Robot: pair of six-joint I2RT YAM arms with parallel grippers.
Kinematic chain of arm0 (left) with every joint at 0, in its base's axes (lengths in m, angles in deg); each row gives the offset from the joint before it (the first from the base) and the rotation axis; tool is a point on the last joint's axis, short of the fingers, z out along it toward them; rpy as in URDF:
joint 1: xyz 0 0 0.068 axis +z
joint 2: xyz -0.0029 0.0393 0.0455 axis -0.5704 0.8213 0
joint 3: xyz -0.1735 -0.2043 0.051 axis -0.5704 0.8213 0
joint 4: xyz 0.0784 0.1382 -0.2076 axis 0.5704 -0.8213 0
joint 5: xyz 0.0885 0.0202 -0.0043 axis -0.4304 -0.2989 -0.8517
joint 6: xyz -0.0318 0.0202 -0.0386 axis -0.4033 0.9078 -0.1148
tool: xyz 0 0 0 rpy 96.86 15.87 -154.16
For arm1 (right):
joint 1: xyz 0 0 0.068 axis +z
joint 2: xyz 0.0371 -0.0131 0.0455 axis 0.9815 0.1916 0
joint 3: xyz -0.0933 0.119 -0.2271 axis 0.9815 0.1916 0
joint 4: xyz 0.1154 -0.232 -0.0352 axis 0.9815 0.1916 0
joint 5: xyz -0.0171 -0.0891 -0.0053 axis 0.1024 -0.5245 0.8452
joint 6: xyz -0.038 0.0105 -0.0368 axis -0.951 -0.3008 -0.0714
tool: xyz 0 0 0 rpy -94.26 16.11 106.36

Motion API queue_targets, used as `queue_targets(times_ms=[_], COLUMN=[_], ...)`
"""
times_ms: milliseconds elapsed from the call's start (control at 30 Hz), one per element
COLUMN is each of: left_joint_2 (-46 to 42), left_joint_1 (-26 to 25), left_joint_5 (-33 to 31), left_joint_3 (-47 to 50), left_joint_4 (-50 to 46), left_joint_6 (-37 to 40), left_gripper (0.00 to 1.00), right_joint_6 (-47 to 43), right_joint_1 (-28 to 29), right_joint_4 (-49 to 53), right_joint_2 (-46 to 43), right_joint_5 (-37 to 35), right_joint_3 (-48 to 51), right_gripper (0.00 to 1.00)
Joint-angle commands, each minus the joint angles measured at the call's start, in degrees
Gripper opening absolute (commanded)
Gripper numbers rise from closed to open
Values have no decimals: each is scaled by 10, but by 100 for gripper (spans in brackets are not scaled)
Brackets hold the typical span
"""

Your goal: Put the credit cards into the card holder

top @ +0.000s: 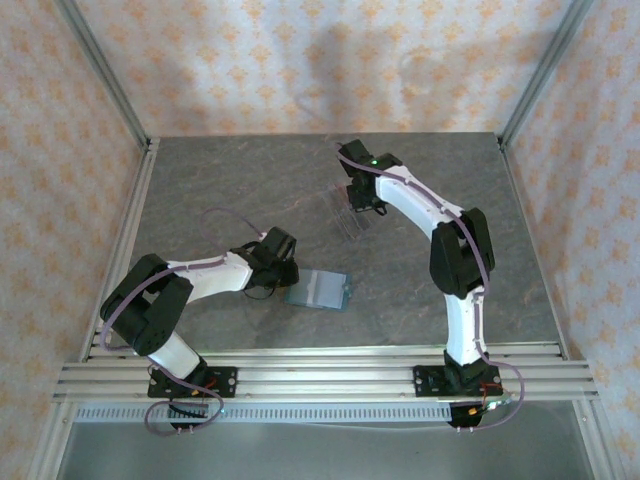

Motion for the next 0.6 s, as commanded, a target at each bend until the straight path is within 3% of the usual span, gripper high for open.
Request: queue_targets(times_ms=[0,133,567], left_joint_2=[71,74,62], left_joint_1=[-27,-27,-40], left_joint_5=[47,48,36], left_joint_3=[44,47,35], left_joint_4=[8,13,-5], left_joint_6=[-18,-20,-24], left_gripper=[20,20,20], right_joint_6=[-12,-18,-35], right_joint_1=[-1,-2,-2], right_joint_4=[22,29,65], right_joint_2=[5,1,-14], right_joint_5=[-15,-18,-48], right_joint_3=[-24,-37,-94], right_gripper=[11,0,0])
